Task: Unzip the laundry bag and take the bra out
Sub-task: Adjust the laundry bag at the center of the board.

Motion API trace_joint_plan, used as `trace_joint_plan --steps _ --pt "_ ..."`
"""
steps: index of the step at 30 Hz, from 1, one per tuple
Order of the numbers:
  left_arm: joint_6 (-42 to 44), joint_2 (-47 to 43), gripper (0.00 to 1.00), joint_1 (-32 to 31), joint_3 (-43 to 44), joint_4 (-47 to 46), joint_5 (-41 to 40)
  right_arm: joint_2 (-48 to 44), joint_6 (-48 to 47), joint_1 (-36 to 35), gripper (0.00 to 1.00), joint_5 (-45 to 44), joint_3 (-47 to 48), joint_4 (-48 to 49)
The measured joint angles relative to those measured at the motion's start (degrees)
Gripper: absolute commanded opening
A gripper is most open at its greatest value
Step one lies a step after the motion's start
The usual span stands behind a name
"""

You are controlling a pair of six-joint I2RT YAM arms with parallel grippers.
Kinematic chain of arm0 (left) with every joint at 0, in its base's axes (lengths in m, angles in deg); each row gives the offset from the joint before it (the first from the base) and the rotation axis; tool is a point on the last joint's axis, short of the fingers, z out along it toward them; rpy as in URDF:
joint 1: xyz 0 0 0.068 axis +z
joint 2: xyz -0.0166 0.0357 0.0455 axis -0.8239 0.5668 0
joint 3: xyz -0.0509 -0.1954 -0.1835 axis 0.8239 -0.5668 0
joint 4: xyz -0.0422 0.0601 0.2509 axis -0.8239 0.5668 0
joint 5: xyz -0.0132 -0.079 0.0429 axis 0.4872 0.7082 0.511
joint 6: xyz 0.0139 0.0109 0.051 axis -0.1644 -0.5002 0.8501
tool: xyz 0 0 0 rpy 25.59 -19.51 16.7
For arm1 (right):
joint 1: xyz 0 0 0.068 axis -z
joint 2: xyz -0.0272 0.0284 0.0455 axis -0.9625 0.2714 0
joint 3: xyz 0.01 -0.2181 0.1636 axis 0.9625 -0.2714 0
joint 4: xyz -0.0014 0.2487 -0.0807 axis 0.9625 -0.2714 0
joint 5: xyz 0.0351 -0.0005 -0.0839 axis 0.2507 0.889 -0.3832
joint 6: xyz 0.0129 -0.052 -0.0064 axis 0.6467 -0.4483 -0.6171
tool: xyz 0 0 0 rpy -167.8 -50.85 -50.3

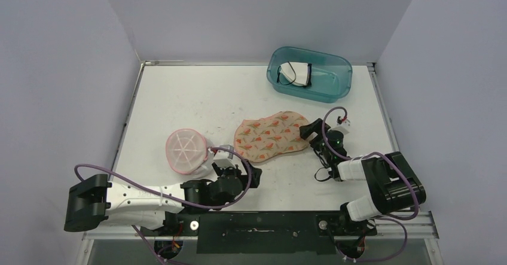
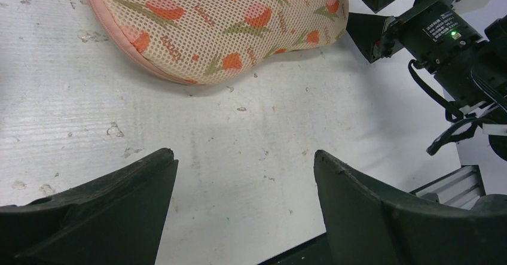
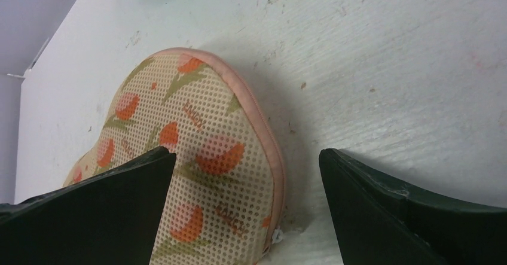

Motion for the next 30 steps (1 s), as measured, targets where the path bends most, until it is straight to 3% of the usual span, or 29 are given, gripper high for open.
trace_joint_plan --steps 9,14,17,19,23,30 --pt "-0.5 0.2 0.82 0.0 -0.9 -0.1 -0.3 -11.7 2.4 -7.0 0.92 0.7 -10.0 -0.3" --pt "-1.4 0.9 0.82 0.0 -0.9 -0.1 -0.3 -21.0 3.8 -11.8 1.0 -1.5 -13.5 -6.1" --pt "-1.7 1.0 0.82 -0.2 -0.9 -0.1 -0.3 -25.5 3.3 -10.0 1.0 -2.9 -13.1 -10.4" --pt "-1.9 1.0 0.82 -0.4 -0.9 -0.1 -0.3 -26.7 2.6 -5.1 0.99 -3.1 -11.6 -12.4" --pt "-2.3 0.9 0.81 -0.4 -1.1 -0.1 -0.3 -21.2 1.0 1.6 0.93 -3.0 -6.1 -12.1" --pt "-3.4 -0.9 0.81 -1.0 -2.6 0.0 -0.4 -1.5 -0.2 3.3 0.82 2.0 0.7 -1.3"
